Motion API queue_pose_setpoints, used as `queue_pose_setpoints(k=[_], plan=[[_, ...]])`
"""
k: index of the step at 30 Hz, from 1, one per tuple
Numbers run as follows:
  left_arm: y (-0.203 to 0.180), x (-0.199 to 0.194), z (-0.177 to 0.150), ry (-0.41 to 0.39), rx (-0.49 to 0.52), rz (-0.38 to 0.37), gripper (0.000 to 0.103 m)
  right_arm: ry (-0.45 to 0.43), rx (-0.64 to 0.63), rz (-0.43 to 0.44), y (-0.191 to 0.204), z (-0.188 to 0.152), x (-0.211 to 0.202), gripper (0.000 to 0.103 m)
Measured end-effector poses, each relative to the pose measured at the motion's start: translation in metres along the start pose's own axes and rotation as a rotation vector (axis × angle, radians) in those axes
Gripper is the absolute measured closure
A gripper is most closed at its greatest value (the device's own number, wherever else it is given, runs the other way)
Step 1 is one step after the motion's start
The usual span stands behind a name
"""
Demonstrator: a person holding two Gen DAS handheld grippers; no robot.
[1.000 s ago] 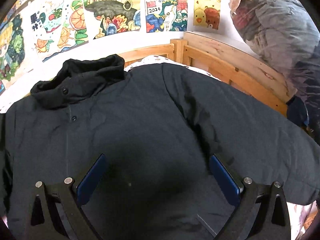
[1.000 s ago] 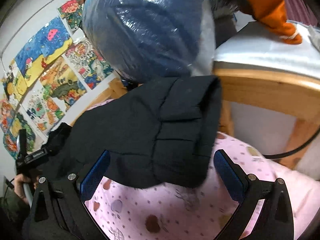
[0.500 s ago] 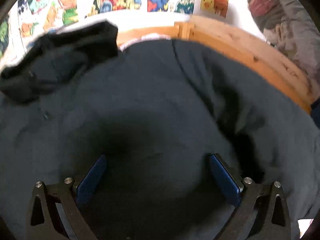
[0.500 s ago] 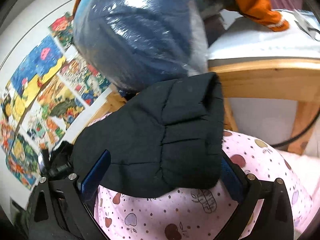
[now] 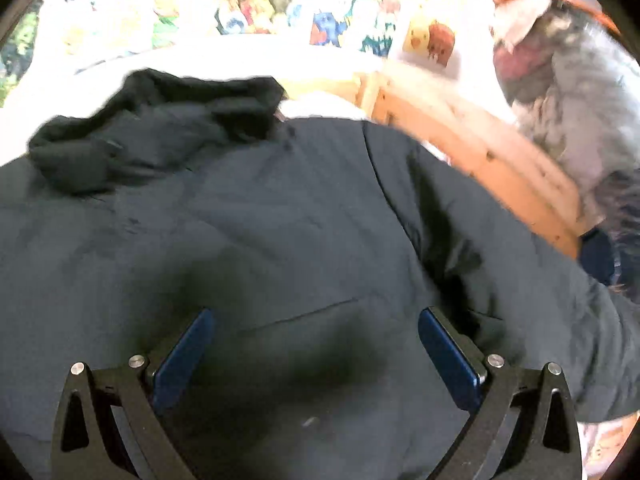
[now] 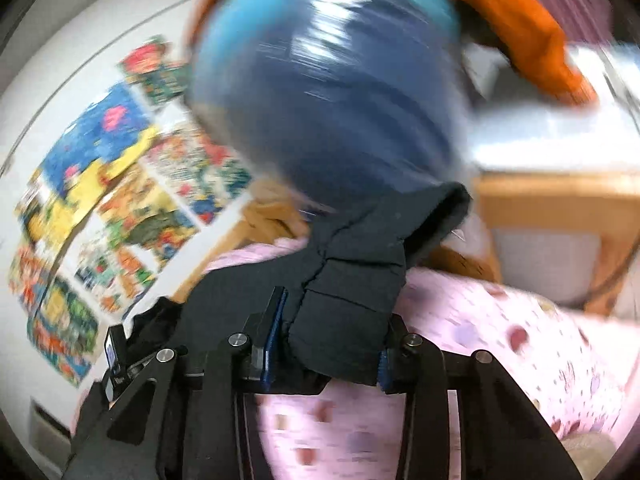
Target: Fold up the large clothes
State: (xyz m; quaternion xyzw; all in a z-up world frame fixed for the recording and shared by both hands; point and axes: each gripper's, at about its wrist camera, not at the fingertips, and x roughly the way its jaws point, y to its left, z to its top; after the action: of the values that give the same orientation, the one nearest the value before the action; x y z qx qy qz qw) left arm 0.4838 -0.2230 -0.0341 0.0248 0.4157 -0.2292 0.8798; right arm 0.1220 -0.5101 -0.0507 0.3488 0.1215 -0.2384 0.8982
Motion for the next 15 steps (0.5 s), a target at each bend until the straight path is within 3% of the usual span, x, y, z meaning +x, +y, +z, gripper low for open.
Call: queue_pose_setpoints(k=[8,15], plan=[[0.079,-0.113,-0.011,-0.105,-0.047,0.023,0.0,0.028,-0.312,0.249,0.153,0.019,-0.01,0.089],[0.17,-0.19,-0.048,-0.148,-0.185,0.109,0.0,0.145,-0.613,0.512,0.298,-0.036,-0.008,0.091]])
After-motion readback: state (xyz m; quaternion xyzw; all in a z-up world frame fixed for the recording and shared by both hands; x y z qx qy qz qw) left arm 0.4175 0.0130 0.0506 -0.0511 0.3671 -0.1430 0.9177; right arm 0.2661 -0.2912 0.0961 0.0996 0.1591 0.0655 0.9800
